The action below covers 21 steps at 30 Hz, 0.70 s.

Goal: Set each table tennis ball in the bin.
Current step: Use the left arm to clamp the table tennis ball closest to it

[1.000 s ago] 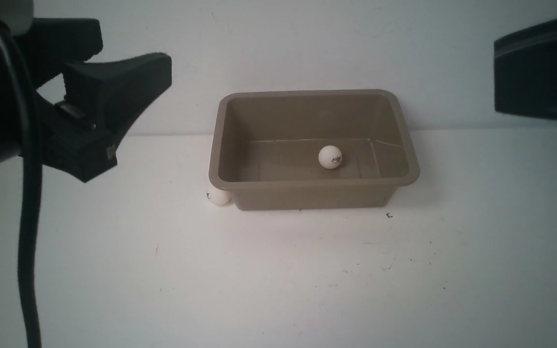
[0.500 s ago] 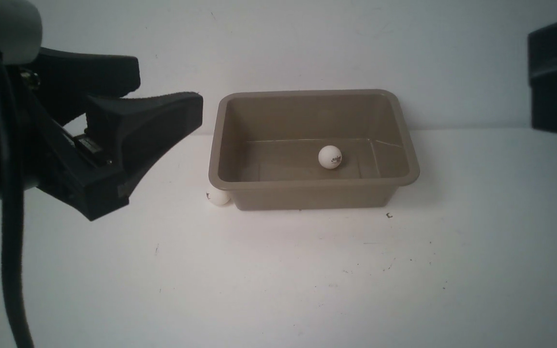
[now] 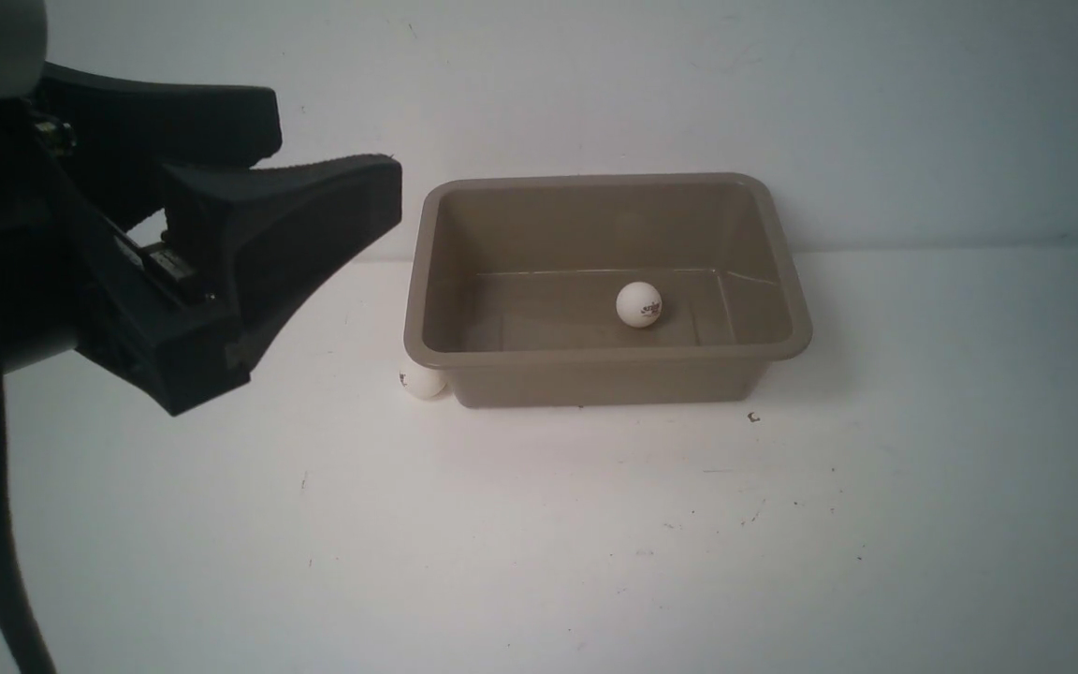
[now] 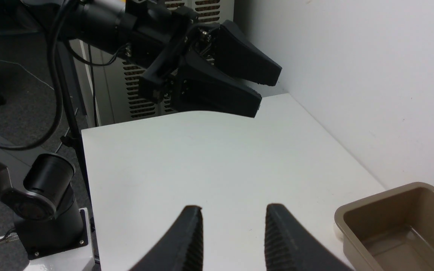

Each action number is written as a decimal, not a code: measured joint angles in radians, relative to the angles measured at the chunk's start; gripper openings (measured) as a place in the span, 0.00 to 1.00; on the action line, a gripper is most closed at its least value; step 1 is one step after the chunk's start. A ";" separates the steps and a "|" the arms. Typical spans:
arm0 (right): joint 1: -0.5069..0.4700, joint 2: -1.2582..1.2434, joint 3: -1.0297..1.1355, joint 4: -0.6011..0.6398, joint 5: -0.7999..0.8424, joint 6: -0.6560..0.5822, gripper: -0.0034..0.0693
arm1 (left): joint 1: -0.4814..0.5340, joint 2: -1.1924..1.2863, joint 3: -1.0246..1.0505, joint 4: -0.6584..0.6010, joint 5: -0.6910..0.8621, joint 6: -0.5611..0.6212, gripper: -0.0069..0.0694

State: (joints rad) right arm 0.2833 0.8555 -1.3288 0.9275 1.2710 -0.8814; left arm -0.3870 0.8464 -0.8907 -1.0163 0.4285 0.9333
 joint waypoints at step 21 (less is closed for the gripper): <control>0.000 -0.002 0.000 0.053 -0.059 -0.022 0.36 | 0.000 0.000 0.000 0.023 -0.014 0.007 0.79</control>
State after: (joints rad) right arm 0.2833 0.8539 -1.3288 0.9809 1.2119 -0.9029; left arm -0.3870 0.8464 -0.8907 -0.9936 0.4146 0.9404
